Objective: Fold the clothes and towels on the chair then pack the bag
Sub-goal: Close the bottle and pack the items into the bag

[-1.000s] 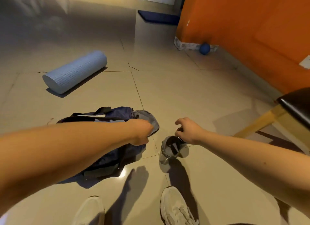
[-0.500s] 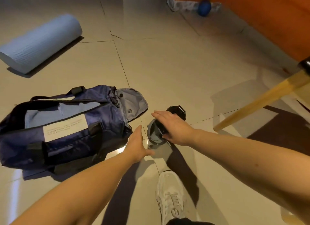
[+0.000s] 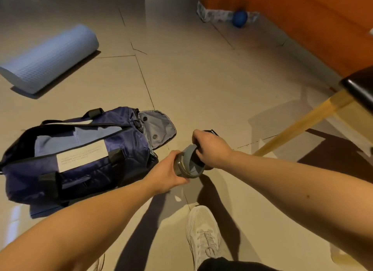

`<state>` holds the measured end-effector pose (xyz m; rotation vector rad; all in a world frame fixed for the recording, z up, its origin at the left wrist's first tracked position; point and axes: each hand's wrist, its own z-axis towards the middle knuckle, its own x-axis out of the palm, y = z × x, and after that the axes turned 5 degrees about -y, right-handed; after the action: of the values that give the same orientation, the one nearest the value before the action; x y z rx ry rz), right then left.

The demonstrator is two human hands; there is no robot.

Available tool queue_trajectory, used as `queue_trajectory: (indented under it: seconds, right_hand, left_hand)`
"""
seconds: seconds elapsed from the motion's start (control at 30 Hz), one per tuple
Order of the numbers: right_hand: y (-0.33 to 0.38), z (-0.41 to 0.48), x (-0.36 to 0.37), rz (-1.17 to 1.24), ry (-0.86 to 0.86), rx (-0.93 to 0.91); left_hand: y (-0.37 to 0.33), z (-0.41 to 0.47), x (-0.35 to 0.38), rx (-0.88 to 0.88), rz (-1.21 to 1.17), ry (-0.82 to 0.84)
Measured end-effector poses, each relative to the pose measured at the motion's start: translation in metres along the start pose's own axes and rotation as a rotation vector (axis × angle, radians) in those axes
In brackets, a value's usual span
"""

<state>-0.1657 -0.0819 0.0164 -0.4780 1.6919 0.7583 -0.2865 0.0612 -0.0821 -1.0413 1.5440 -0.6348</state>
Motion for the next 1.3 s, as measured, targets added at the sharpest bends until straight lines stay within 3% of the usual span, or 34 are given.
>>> queue_trajectory:
  seconds: [0.17,0.3,0.5,0.73,0.87,1.03,1.3]
  right_hand:
    - [0.040,-0.008,-0.088,0.028,-0.039,-0.023]
    - [0.080,-0.021,-0.159,0.152,-0.182,0.031]
    - [0.124,-0.043,-0.211,0.608,-0.314,0.276]
    - [0.128,-0.052,-0.213,1.146,-0.353,0.524]
    - [0.114,-0.053,-0.203,1.098,-0.427,0.574]
    - [0.106,-0.063,-0.187,0.685,-0.432,0.464]
    - [0.102,-0.071,-0.189,0.589,-0.461,0.311]
  left_hand:
    - [-0.061,-0.024,-0.083,0.096,0.188,0.072]
    - [-0.127,-0.047,-0.147,0.191,0.210,0.027]
    - [-0.184,-0.084,-0.205,0.263,0.136,-0.038]
    - [-0.163,-0.104,-0.203,0.175,0.048,-0.011]
    - [-0.160,-0.101,-0.195,0.181,0.020,0.032]
    - [-0.165,-0.102,-0.183,0.197,-0.014,0.047]
    - [-0.171,-0.104,-0.172,0.202,-0.006,0.028]
